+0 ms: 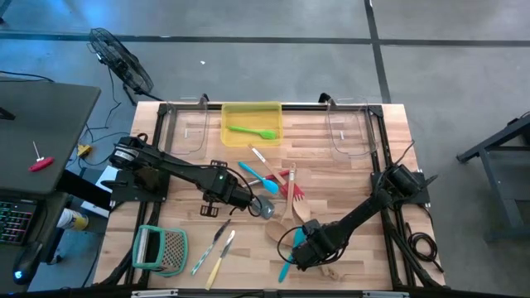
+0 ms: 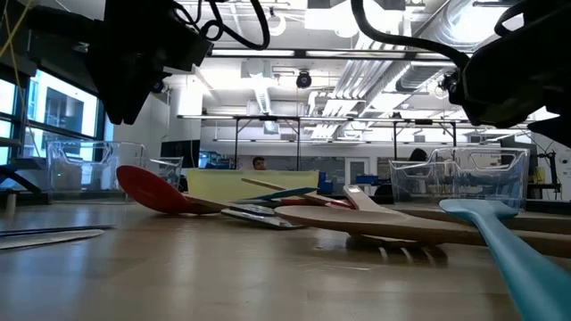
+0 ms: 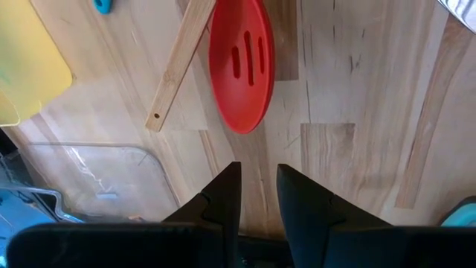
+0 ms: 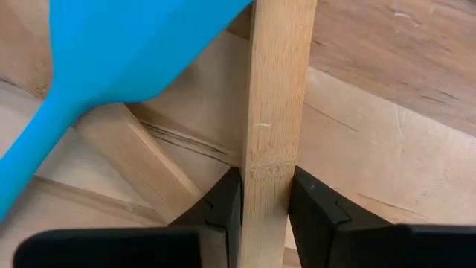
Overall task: Pick & Place Kitchen Items
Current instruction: Put the right wooden spork ladle into the left transparent bin
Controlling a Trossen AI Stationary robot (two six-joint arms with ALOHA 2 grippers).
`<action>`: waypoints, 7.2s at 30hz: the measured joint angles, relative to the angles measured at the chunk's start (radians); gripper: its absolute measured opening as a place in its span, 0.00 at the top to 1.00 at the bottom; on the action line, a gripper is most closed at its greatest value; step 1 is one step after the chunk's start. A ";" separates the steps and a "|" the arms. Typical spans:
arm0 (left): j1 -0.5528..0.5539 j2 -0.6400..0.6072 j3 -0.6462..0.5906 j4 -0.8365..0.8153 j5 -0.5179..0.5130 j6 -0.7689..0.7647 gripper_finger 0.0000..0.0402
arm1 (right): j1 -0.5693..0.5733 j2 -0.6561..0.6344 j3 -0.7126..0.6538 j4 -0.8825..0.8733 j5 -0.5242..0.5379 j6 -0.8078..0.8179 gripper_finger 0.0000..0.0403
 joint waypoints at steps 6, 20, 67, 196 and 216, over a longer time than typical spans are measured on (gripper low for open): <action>0.000 0.000 0.000 0.000 0.004 0.000 0.79 | 0.002 -0.002 0.000 -0.018 0.006 0.019 0.80; 0.000 0.000 0.000 0.000 0.005 0.000 0.79 | 0.001 0.005 0.101 -0.255 0.091 0.013 0.81; -0.045 -0.566 0.003 1.004 -0.008 0.348 0.79 | -0.101 -0.288 0.478 -0.459 1.303 -0.819 0.81; 0.053 -0.379 0.001 1.188 -0.321 0.537 0.96 | -0.047 -0.306 0.478 -0.287 1.065 -1.406 0.70; 0.106 -0.531 0.002 0.635 -0.807 0.244 0.96 | -0.068 -0.306 0.448 -0.565 1.085 -1.064 0.69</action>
